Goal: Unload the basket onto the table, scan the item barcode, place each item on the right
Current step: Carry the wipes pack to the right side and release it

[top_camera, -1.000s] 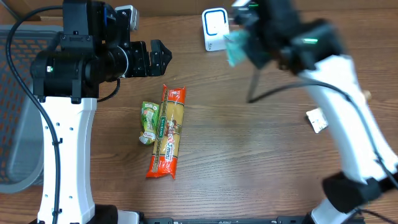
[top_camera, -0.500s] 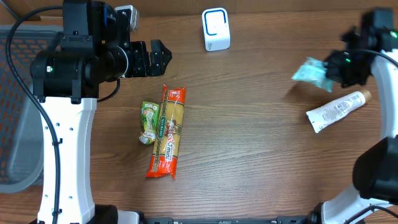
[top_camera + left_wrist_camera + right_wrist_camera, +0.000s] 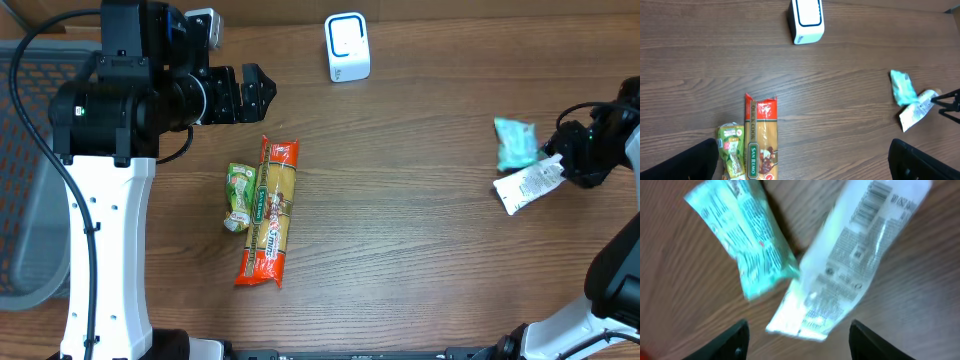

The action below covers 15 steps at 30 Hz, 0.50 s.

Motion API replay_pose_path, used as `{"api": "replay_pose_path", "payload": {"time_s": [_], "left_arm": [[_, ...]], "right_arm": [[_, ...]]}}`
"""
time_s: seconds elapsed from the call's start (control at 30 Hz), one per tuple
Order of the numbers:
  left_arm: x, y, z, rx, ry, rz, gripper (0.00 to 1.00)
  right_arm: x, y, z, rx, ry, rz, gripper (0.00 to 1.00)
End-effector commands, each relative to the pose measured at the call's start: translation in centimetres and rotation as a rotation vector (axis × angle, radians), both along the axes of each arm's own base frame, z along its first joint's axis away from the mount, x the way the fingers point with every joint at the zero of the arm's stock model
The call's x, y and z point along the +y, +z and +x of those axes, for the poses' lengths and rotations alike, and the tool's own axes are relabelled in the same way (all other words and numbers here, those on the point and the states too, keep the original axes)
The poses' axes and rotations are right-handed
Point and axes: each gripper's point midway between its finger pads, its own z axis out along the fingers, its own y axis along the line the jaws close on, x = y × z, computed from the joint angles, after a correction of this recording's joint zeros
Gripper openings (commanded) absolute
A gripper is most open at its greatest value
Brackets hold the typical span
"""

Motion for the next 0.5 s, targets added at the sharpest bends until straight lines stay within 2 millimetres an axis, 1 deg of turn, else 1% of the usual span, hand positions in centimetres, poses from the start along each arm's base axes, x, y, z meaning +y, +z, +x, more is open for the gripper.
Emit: {"api": "replay_pose_path", "payload": {"time_s": [0.0, 0.03, 0.1, 0.13, 0.2, 0.23, 0.27, 0.3, 0.33, 0.4, 0.43, 0.47], "left_arm": [[0.0, 0.0, 0.2, 0.002, -0.001, -0.006, 1.0], [0.0, 0.0, 0.2, 0.002, -0.001, -0.005, 0.99], [0.0, 0.0, 0.2, 0.002, -0.001, -0.006, 0.99], [0.0, 0.0, 0.2, 0.001, -0.001, -0.005, 1.0], [0.0, 0.0, 0.2, 0.002, -0.001, -0.005, 1.0], [0.0, 0.0, 0.2, 0.002, -0.001, -0.005, 1.0], [0.0, 0.0, 0.2, 0.002, -0.001, -0.005, 1.0], [0.0, 0.0, 0.2, 0.002, -0.001, -0.005, 1.0], [0.0, 0.0, 0.2, 0.002, -0.001, -0.005, 1.0], [0.0, 0.0, 0.2, 0.002, -0.001, -0.005, 1.0], [0.0, 0.0, 0.2, 0.002, -0.001, -0.005, 1.0], [0.0, 0.0, 0.2, 0.002, -0.001, -0.005, 1.0]], "right_arm": [[0.4, 5.1, 2.1, -0.114, 0.039, 0.002, 0.64], [0.9, 6.7, 2.2, -0.126, 0.068, -0.007, 0.65], [2.0, 8.9, 2.1, -0.143, 0.097, -0.016, 0.66], [2.9, 10.0, 2.1, -0.158, 0.118, -0.011, 0.67], [5.2, 11.6, 2.1, -0.189, 0.166, 0.017, 0.71], [6.4, 12.1, 2.1, -0.204, 0.193, 0.037, 0.75], [8.0, 12.4, 2.2, -0.216, 0.227, 0.067, 0.82], [9.9, 12.7, 2.2, -0.224, 0.265, 0.113, 1.0], [11.9, 12.9, 2.1, -0.23, 0.305, 0.162, 1.0], [15.1, 12.8, 2.0, -0.232, 0.377, 0.227, 1.0], [17.0, 12.5, 1.8, -0.229, 0.421, 0.252, 1.0], [18.4, 12.1, 1.6, -0.225, 0.458, 0.265, 1.0]]}}
